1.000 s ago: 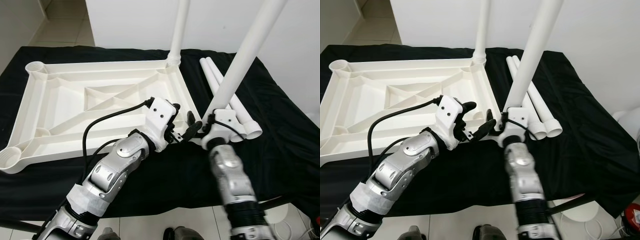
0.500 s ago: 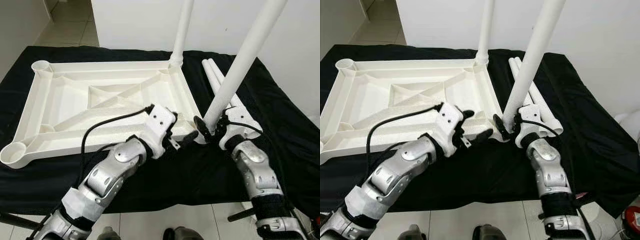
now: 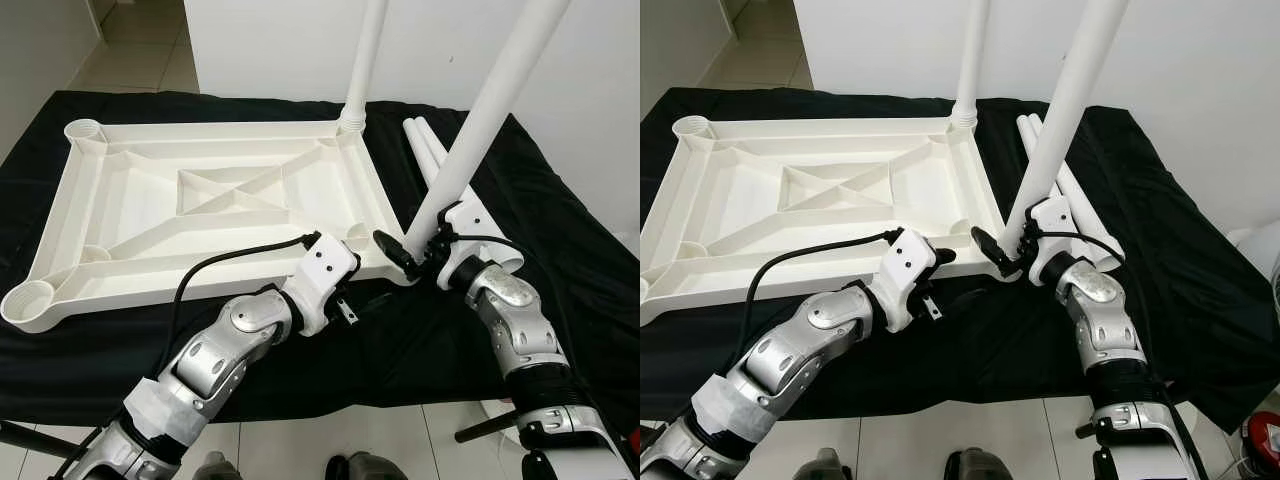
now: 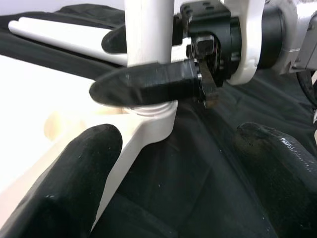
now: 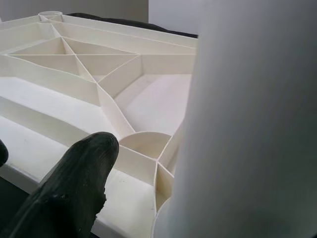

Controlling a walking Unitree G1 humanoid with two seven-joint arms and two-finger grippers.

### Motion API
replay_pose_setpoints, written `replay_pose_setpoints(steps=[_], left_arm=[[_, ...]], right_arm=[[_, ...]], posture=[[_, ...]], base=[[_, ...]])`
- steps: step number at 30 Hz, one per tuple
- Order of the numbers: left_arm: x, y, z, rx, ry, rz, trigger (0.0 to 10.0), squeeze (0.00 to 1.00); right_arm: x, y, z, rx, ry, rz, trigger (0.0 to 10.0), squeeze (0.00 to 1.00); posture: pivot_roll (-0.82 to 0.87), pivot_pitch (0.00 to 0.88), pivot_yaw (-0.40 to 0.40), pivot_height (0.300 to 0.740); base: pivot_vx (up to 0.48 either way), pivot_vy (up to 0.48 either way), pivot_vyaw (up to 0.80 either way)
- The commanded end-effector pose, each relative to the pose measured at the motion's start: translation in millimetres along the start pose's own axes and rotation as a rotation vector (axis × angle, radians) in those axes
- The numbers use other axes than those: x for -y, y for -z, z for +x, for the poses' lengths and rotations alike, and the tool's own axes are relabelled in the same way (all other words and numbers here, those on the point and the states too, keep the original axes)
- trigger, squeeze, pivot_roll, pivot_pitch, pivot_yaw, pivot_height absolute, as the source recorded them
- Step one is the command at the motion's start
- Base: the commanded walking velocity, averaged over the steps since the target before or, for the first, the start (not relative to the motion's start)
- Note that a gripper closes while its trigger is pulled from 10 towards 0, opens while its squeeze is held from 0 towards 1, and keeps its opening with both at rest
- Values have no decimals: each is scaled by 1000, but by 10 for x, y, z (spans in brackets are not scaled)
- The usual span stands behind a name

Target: Building children table

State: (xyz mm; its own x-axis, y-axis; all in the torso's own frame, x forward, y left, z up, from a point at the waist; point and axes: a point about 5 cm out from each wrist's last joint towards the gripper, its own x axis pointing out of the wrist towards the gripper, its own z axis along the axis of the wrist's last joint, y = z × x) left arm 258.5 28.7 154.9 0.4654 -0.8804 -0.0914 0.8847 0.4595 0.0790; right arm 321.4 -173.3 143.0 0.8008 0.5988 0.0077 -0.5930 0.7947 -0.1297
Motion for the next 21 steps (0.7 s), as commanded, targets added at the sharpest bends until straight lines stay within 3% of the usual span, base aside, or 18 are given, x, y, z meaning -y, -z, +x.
replay_pose_setpoints(steps=[1, 2, 4, 5, 6, 7, 8, 9, 19, 20, 21], left_arm=[[-22, -6, 2, -7, -13, 9, 10000, 0], [-25, -4, 4, -10, -10, 13, 10000, 0], [-26, -1, 4, -11, -6, 16, 10000, 0], [-12, -2, 8, -10, 4, 17, 10000, 0], [-12, -2, 8, -10, 4, 17, 10000, 0], [-2, -2, 14, -9, 12, 17, 10000, 0], [-2, -2, 14, -9, 12, 17, 10000, 0], [6, 5, 27, -9, 15, 20, 10000, 0], [-8, -32, 87, 7, -10, 41, 10000, 0], [-17, -34, 87, 9, -19, 45, 10000, 0], [-25, -41, 93, 12, -25, 47, 10000, 0]], right_arm=[[9, 3, 16, 0, -17, 4, 7412, 0], [17, 15, 20, -2, -22, 2, 5333, 0], [23, 28, 24, -6, -25, 1, 5333, 0], [28, 50, 19, -16, -26, -2, 2118, 0], [28, 50, 19, -16, -26, -2, 2118, 0], [33, 64, 14, -23, -25, -4, 1137, 0], [33, 64, 14, -23, -25, -4, 1137, 0], [45, 89, 11, -31, -20, 3, 0, 0], [78, 203, -41, -43, 59, 46, 0, 0], [75, 217, -46, -46, 72, 52, 3843, 0], [58, 223, -46, -43, 84, 67, 10000, 0]], posture=[[58, 29, -53, 740], [58, 31, -53, 740], [58, 33, -56, 740], [59, 37, -59, 740], [59, 37, -59, 740], [61, 40, -60, 740], [61, 40, -60, 740], [55, 39, -58, 740], [49, 32, -44, 740], [47, 31, -43, 740], [45, 32, -44, 740]], base=[[0, 0, 0], [0, 0, 0], [0, 0, 0], [0, 0, 0], [0, 0, 0], [0, 0, 0], [0, 0, 0], [0, 0, 0], [0, 0, 0], [0, 0, 0], [0, 0, 0]])
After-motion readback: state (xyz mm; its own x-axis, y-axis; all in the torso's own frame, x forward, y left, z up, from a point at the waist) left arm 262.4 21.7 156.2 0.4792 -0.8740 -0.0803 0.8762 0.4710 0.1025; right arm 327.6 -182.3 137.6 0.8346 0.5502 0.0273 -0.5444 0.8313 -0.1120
